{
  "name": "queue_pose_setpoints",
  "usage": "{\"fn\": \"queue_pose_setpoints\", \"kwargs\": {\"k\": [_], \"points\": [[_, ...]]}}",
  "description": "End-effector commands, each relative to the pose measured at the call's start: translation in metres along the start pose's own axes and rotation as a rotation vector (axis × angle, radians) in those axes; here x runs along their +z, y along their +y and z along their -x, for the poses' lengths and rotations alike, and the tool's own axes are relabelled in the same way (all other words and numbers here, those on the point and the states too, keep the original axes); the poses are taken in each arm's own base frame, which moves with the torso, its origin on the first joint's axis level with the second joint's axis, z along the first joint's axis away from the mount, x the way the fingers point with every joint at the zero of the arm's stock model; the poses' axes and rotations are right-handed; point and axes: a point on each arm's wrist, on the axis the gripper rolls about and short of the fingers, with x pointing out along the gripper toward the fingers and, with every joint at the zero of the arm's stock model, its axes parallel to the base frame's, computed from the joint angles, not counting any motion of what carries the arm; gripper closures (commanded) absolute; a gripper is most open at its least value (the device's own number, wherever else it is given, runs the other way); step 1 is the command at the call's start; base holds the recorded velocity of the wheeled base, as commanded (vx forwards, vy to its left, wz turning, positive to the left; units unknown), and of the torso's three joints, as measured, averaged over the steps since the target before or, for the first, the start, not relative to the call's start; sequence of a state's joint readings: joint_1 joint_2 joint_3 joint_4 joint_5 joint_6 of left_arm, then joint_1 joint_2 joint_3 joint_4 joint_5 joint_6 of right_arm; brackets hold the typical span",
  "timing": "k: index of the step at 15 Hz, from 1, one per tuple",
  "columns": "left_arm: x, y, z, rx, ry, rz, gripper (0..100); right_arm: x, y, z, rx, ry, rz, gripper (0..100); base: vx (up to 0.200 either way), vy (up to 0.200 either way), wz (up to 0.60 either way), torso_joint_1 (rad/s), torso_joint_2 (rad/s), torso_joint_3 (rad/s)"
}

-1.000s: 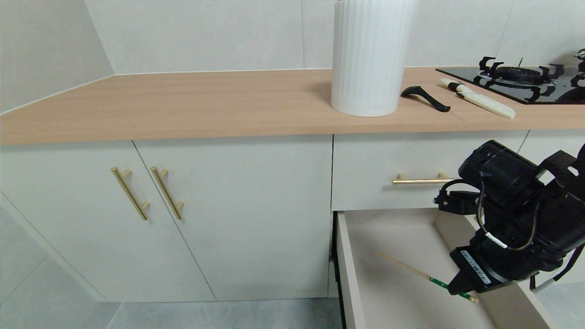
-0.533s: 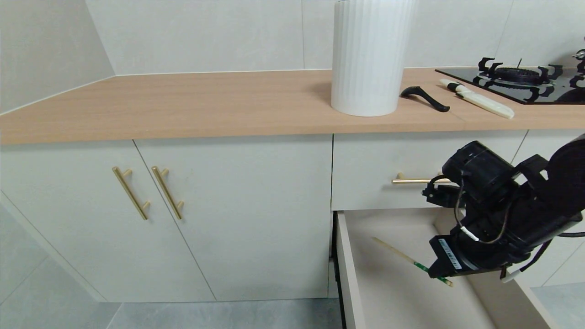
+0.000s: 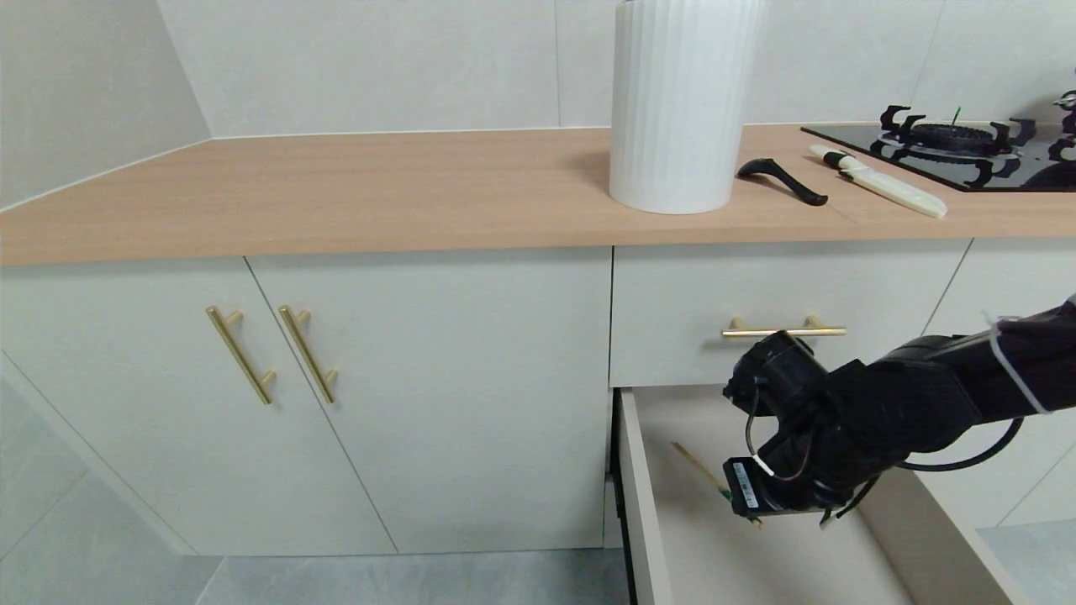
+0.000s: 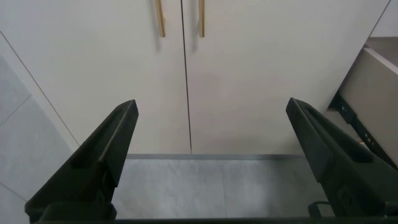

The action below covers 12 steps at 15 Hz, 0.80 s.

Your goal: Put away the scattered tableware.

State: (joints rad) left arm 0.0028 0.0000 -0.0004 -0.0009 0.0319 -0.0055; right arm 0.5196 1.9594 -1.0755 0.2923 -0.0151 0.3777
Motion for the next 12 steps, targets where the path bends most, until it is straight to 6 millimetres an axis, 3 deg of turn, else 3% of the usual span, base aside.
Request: {"fn": "queue_pose_setpoints", "kwargs": {"k": [1, 12], "points": [[0.0, 0.0, 0.0, 0.001, 0.0, 0.001, 0, -0.01, -0.004, -0.022, -0.038, 0.059, 0.004, 100, 0.0, 0.0, 0.0, 0.0, 0.0, 0.0], [0.0, 0.0, 0.0, 0.001, 0.0, 0.001, 0, -0.013, -0.004, -0.072, -0.051, 0.053, 0.003, 100, 0.0, 0.0, 0.0, 0.0, 0.0, 0.0]]}}
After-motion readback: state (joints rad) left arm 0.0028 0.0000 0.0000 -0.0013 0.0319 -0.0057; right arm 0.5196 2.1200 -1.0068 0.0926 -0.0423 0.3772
